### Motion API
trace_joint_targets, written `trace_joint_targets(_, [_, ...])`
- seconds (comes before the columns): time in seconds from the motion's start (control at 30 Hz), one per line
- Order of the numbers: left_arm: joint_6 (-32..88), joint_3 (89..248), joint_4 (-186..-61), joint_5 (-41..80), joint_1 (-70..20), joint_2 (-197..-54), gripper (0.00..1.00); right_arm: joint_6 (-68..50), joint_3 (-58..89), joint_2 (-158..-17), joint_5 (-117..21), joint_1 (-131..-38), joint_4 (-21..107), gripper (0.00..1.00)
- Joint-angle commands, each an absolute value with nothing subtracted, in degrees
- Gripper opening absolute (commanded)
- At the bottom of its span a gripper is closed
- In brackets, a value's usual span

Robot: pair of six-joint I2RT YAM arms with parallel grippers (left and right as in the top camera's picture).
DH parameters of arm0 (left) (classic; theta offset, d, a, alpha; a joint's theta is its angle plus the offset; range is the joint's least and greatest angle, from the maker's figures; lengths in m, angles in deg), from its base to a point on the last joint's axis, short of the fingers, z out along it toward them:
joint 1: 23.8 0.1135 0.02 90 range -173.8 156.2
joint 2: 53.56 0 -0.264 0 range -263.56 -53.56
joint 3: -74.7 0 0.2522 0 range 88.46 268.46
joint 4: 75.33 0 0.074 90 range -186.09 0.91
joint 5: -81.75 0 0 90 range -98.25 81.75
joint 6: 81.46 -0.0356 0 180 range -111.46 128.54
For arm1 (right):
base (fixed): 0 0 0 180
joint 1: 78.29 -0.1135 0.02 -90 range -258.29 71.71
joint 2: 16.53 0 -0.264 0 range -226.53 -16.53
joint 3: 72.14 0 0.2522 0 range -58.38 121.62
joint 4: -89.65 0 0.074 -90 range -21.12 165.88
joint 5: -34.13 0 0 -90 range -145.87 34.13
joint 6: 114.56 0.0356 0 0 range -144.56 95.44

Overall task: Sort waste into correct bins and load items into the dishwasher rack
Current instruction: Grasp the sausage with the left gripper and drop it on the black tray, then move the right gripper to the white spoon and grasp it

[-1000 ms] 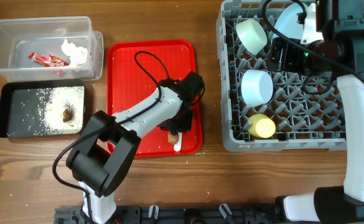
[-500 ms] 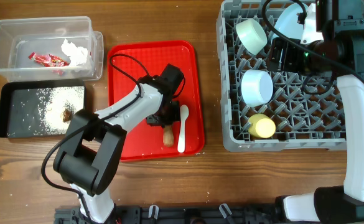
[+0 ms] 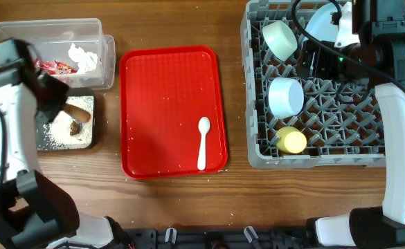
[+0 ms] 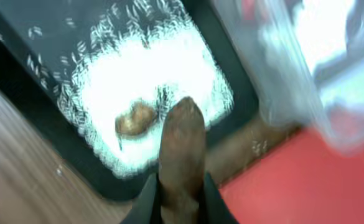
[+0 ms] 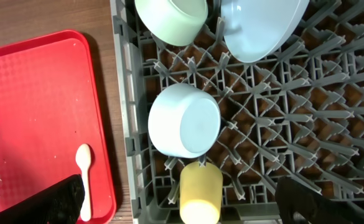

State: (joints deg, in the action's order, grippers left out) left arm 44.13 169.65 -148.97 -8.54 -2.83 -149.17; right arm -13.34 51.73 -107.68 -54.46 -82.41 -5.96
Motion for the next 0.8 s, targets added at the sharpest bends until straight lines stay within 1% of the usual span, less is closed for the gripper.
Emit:
trace_joint_targets(0.0, [48.70,162.20,-137.58,-10.29,3.33,-150.11,0.04,-13.86,51.79,-107.05,-54.46,-82.38,-5.70,1.00])
trace_joint_targets(0.07, [48.68,157.65,-129.60,-13.05,3.96,-150.24,0.05,-13.91,51.79,-107.05,-53.84,-82.38,-5.46,1.00])
trace_joint_targets(0.1, [48.68,155.34,-125.36,-16.19,3.96,-150.55,0.08,-13.88,51.79,-107.05,-52.88,-82.38,-5.35,1.00])
trace_joint_targets(0.17, [48.68,153.41,-121.36,-17.70,4.01,-151.12,0.10,-13.86,51.79,-107.05,-52.60,-82.38,-5.35,1.00])
trace_joint_targets(0.2, [48.68,153.19,-119.70,-18.20,4.01,-151.51,0.15,-13.88,51.79,-107.05,-52.36,-82.38,-5.33,1.00])
trace_joint_targets(0.23, [48.66,153.19,-118.70,-18.20,4.01,-151.62,0.23,-13.84,51.79,-107.05,-52.31,-82.41,-5.33,1.00])
trace_joint_targets(0.27, [48.61,153.19,-118.11,-18.27,4.01,-151.62,0.29,-13.88,51.79,-107.07,-51.72,-82.38,-5.28,1.00])
trace_joint_targets(0.3, [48.22,153.19,-117.30,-18.38,4.01,-151.62,0.38,-13.88,51.79,-107.07,-50.57,-82.38,-5.13,1.00])
trace_joint_targets(0.33, [48.20,153.19,-117.26,-18.38,4.01,-151.60,0.46,-13.93,51.79,-107.07,-49.67,-82.41,-4.95,1.00])
trace_joint_targets(0.37, [48.20,153.24,-117.45,-18.31,4.01,-151.47,0.53,-13.91,51.79,-107.07,-47.99,-82.41,-4.67,1.00])
trace_joint_targets(0.4, [47.91,153.46,-118.04,-17.92,4.01,-151.03,0.57,-14.02,51.79,-107.07,-46.70,-82.41,-4.47,1.00])
trace_joint_targets(0.43, [47.80,154.22,-119.77,-17.94,4.01,-149.54,0.59,-14.04,51.79,-107.07,-44.64,-82.69,-4.32,1.00])
trace_joint_targets(0.5, [47.78,156.19,-122.96,-17.88,3.55,-145.59,0.57,-13.97,51.79,-107.07,-42.17,-85.01,-4.32,1.00])
trace_joint_targets(0.57, [46.54,157.17,-126.76,-13.11,0.51,-137.24,0.46,-13.88,51.73,-107.07,-41.17,-90.47,-4.65,1.00])
trace_joint_targets(0.6, [46.54,157.17,-128.75,-10.66,-1.54,-134.53,0.43,-13.88,51.73,-107.27,-41.19,-93.51,-5.17,1.00])
trace_joint_targets(0.63, [46.54,157.17,-131.09,-9.79,-4.54,-132.04,0.44,-13.82,51.73,-107.62,-41.17,-96.35,-5.89,0.99])
trace_joint_targets(0.67, [46.52,157.15,-133.23,-9.79,-7.64,-130.51,0.46,-12.79,51.73,-108.60,-41.19,-100.07,-7.03,1.00])
trace_joint_targets(0.73, [46.54,157.15,-134.70,-9.72,-12.14,-129.96,0.58,-12.35,51.49,-111.00,-41.21,-105.36,-7.82,0.99])
trace_joint_targets(0.77, [46.54,157.15,-135.05,-9.75,-13.96,-130.07,0.66,-11.90,50.26,-112.40,-41.25,-108.22,-7.03,0.99])
